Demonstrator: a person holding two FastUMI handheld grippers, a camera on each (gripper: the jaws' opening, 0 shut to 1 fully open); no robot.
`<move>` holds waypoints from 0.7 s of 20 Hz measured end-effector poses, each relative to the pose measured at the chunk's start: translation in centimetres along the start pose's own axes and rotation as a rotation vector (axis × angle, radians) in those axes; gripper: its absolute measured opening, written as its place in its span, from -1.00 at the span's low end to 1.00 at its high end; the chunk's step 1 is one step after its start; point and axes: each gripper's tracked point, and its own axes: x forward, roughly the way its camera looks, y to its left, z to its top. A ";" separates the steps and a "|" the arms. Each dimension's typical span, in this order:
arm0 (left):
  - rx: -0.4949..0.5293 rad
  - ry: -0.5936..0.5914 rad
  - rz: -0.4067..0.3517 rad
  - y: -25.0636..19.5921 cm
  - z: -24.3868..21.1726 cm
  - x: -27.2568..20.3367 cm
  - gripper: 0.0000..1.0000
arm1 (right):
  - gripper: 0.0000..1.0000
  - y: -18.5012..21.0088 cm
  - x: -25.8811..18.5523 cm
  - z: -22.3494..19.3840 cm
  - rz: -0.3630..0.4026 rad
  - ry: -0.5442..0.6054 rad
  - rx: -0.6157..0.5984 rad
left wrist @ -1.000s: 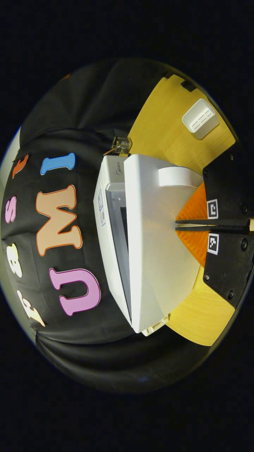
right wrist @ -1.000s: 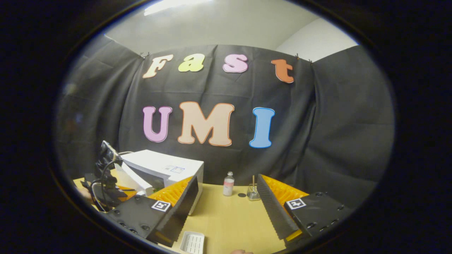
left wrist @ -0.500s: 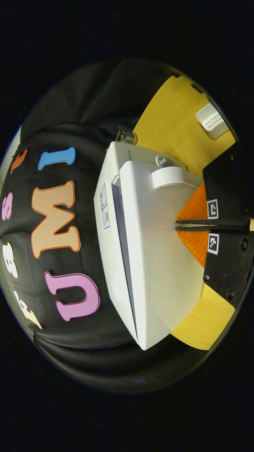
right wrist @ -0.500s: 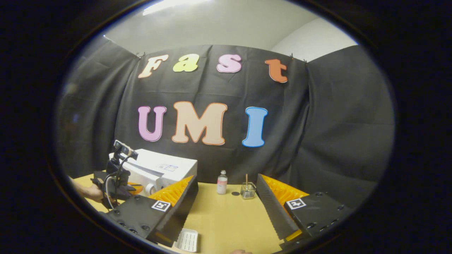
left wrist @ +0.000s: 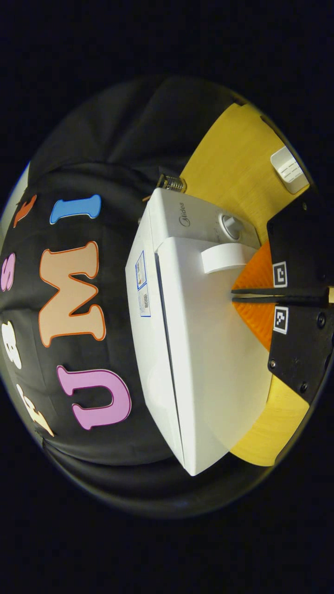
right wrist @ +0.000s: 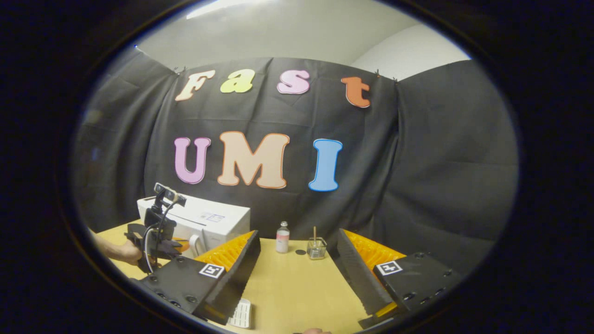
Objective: Open the microwave oven with the left hand, put the food in, and close the microwave oven.
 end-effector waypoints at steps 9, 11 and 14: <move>-0.025 -0.010 -0.003 0.4 0.8 -0.2 -0.98 | 0.93 -1.1 -1.1 -0.6 -0.014 0.013 0.006; -0.033 -0.027 -0.015 -0.1 1.3 -1.6 -0.98 | 0.93 -0.7 -1.1 -1.0 -0.012 0.022 0.013; -0.019 -0.090 -0.041 -0.5 2.7 -5.4 -0.98 | 1.00 -0.1 -1.1 -0.4 -0.007 0.011 0.026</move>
